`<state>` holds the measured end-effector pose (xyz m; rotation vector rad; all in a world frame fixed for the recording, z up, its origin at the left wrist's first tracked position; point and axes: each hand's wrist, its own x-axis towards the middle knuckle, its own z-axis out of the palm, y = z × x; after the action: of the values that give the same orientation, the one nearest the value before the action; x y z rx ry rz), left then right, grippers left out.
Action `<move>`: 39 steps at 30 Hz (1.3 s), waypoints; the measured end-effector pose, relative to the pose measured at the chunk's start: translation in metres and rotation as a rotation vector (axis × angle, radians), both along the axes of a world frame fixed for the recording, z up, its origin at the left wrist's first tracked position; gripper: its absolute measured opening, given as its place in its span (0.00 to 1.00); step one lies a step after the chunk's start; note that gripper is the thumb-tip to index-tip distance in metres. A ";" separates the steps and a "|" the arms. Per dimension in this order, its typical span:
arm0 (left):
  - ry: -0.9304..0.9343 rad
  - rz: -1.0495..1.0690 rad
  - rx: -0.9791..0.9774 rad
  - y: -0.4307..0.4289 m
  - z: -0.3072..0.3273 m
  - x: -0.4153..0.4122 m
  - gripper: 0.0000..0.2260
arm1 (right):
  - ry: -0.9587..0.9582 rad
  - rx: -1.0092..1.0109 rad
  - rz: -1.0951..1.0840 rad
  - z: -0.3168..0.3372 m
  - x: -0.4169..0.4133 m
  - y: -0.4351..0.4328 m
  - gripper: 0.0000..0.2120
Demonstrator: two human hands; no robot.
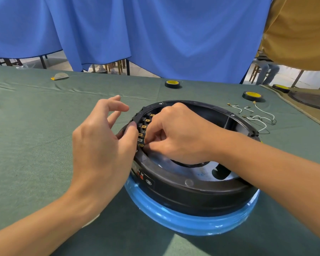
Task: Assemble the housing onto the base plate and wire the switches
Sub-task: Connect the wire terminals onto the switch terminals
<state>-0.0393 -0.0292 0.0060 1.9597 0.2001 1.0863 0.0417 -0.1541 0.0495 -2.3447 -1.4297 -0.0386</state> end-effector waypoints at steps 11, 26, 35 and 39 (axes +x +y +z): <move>-0.017 -0.035 0.076 0.003 0.002 0.000 0.17 | -0.015 -0.010 0.003 -0.001 0.000 0.002 0.08; -0.009 -0.030 0.041 0.003 0.005 -0.002 0.15 | 0.067 -0.008 -0.074 0.003 -0.004 0.002 0.08; -0.002 -0.011 0.038 0.002 0.003 -0.003 0.17 | 0.103 -0.005 -0.083 0.003 -0.003 0.003 0.07; 0.019 0.003 0.074 0.004 0.004 -0.002 0.13 | 0.115 -0.007 -0.091 0.003 -0.002 0.003 0.07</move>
<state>-0.0409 -0.0249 0.0101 2.0371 0.1758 1.0916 0.0397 -0.1507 0.0530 -2.3751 -1.2711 0.0750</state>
